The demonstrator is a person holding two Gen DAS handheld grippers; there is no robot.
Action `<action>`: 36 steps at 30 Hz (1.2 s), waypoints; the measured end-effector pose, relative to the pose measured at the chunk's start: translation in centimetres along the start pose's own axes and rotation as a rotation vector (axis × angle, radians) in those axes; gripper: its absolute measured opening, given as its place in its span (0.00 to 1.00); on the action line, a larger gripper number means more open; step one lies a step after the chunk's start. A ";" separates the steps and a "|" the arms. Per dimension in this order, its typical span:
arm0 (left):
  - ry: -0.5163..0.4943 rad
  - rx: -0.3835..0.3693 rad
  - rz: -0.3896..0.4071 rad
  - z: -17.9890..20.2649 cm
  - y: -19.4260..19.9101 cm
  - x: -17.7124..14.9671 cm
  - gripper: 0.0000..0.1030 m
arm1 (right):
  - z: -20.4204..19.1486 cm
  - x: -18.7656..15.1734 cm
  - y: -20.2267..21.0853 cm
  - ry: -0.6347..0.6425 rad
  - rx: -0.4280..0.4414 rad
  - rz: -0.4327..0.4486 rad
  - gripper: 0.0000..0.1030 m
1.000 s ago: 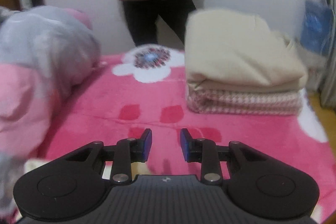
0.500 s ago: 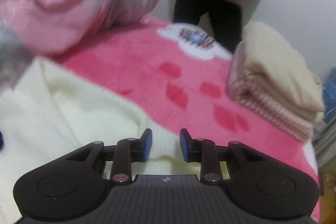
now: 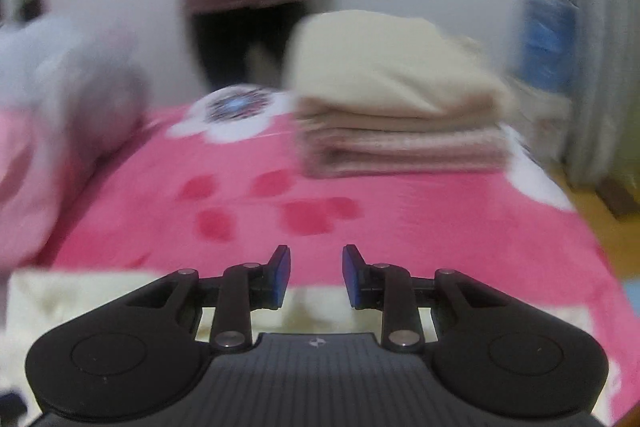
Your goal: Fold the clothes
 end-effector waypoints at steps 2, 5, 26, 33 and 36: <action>-0.017 0.010 0.001 0.2 0.0 -0.1 0.04 | 1.0 -1.3 -1.8 -0.010 0.011 -0.071 0.30; -0.051 0.028 -0.002 0.5 -0.1 0.0 0.04 | 1.1 -1.6 -0.9 -0.031 0.012 -0.052 0.30; -0.034 0.078 -0.205 3.3 12.5 -2.8 0.33 | 15.1 -19.1 30.5 -0.802 0.107 -0.010 0.32; 0.018 0.023 -0.376 3.6 19.1 -8.3 0.42 | 15.6 -22.4 33.6 -0.795 0.121 -0.074 0.45; 0.030 0.035 -0.432 3.3 20.9 -10.9 0.43 | 15.8 -23.4 34.1 -0.778 0.102 -0.145 0.55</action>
Point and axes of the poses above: each gripper's, at about its wrist camera, not at the fingertips, and y roughly against the way its jaws point, z to its right, x to its top, the point moved 7 cm from there along -y, roughly the way its jaws point, and after that the axes turned 2 degrees about -z, right-handed, at the moved point
